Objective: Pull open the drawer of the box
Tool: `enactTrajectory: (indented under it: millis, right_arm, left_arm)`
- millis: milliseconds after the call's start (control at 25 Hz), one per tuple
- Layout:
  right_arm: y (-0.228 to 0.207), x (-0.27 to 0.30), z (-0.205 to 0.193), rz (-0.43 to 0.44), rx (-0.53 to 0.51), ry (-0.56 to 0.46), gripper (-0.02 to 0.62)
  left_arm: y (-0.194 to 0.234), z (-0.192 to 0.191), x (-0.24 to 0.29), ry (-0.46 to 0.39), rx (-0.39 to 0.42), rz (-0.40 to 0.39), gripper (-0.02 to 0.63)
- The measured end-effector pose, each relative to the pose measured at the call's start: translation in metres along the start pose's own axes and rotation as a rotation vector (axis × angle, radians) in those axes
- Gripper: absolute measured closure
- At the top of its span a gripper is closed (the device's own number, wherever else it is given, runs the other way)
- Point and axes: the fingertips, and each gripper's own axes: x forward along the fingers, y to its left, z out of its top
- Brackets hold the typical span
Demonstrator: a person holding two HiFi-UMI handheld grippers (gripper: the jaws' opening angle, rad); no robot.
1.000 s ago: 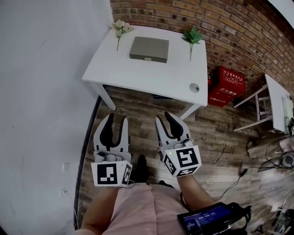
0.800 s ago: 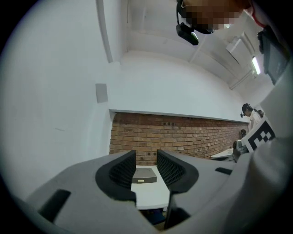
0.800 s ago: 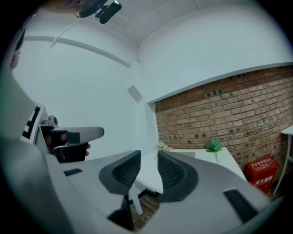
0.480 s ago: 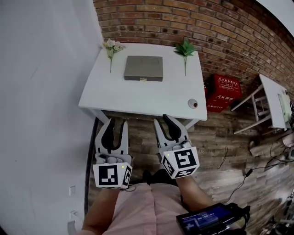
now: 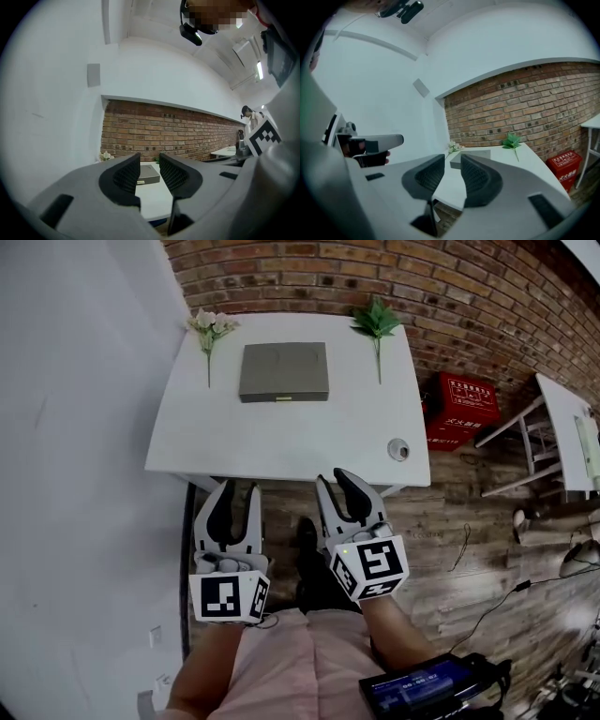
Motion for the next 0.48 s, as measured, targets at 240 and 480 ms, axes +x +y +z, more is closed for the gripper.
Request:
enactTrajectory:
  millis: [240, 480]
  right_arm:
    - [-0.029, 0.057, 0.000, 0.003, 0.031, 0.018, 0.485]
    - [-0.055, 0.121, 0.014, 0.023, 0.051, 0.025, 0.486]
  left_arm:
    - [0.020, -0.009, 0.057, 0.028, 0.012, 0.001, 0.482]
    - [0.043, -0.004, 0.119, 0.041, 0.026, 0.016, 0.482]
